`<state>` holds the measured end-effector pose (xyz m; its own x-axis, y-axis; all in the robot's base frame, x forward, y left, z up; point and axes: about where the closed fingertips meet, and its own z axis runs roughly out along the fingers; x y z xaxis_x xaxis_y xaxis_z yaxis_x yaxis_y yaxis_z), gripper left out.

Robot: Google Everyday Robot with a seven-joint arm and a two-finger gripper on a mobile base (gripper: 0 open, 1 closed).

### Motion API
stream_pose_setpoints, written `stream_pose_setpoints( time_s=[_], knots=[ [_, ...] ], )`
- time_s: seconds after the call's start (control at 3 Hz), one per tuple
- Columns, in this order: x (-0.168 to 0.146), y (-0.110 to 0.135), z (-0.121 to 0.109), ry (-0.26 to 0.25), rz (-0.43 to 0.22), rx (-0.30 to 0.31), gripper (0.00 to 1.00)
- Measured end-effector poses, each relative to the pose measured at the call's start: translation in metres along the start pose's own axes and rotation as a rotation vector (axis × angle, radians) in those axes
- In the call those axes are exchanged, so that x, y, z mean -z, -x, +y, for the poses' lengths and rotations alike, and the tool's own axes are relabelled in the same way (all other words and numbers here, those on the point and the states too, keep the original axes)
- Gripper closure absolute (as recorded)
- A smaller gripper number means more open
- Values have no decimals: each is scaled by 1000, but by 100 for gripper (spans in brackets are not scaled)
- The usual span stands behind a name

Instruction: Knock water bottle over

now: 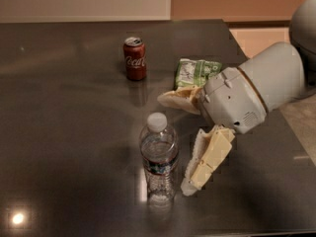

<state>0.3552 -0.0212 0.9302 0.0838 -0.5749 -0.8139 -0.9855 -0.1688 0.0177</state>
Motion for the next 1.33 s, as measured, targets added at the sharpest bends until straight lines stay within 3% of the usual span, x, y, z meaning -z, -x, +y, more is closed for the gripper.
stream_pose_setpoints(
  time_s=[0.33,0.67,1.33],
  knots=[
    [-12,7,9,34,-13,26,0],
    [-18,13,13,41,-13,41,18],
    [-7,22,6,25,35,39,64]
  ],
)
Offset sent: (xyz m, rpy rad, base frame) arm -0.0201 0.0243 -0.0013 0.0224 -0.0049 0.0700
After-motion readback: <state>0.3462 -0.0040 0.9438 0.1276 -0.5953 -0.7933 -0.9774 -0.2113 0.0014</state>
